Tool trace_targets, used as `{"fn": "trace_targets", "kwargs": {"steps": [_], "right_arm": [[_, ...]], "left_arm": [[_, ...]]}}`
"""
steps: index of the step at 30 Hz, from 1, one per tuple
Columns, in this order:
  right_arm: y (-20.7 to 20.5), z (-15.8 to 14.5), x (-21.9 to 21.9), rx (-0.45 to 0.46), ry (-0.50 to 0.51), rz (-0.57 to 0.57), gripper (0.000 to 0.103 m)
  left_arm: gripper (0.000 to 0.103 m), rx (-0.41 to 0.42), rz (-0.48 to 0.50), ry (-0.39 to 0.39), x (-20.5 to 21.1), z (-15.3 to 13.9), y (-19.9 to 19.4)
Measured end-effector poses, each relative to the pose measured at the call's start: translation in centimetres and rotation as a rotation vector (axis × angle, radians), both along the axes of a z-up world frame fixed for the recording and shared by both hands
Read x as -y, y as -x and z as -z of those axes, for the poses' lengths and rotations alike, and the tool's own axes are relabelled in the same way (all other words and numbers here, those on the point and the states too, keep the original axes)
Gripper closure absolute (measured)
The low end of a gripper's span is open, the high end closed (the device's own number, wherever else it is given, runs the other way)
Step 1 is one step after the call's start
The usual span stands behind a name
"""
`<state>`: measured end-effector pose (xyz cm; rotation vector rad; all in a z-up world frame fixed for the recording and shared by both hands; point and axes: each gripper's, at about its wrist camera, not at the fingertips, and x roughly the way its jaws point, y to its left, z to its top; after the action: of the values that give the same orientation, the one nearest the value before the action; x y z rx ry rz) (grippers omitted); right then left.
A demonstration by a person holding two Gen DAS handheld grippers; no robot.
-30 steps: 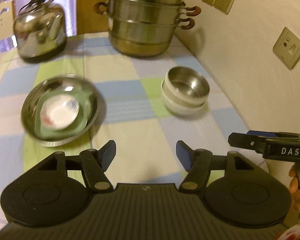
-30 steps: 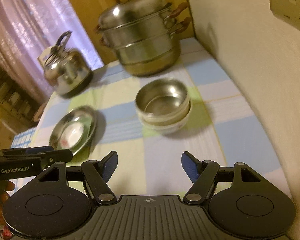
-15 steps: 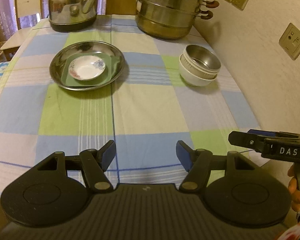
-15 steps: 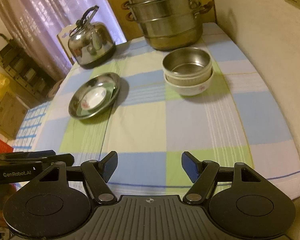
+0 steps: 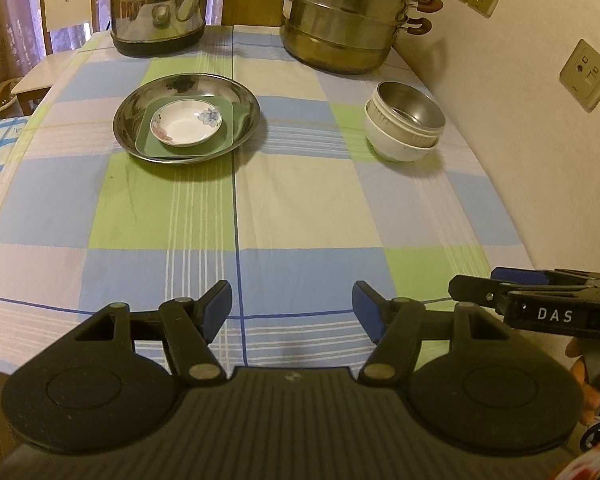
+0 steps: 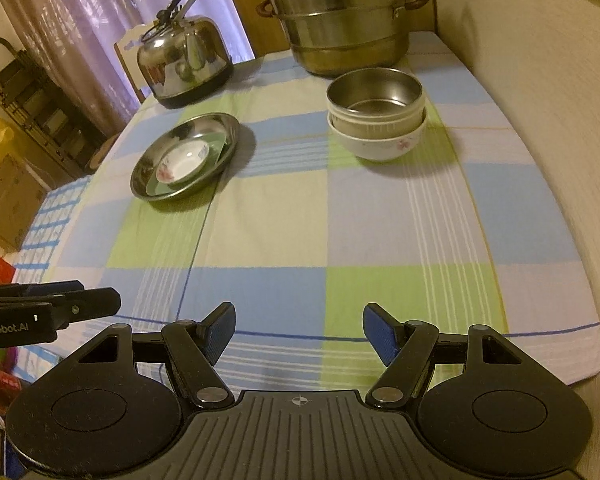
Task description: Organize plates and bowls
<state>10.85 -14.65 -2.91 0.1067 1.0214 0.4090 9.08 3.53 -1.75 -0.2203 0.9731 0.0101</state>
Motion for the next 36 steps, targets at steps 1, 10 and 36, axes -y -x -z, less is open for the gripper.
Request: {"fn": "trace_targets", "kwargs": {"steps": [1,10,36], "right_arm": [[0.0,0.0,0.0,-0.002,0.0,0.0,0.033],[-0.6,0.2,0.2,-0.011,0.003,0.006,0.033],[-10.6,0.2,4.0,0.005,0.037,0.193,0.033]], "left_arm": [[0.039,-0.001,0.001,0.001,0.0,0.0,-0.1],[0.039,-0.008,0.011,0.005,0.1,0.3,-0.8],[0.039,0.007,0.156,0.027,3.2,1.4,-14.0]]}}
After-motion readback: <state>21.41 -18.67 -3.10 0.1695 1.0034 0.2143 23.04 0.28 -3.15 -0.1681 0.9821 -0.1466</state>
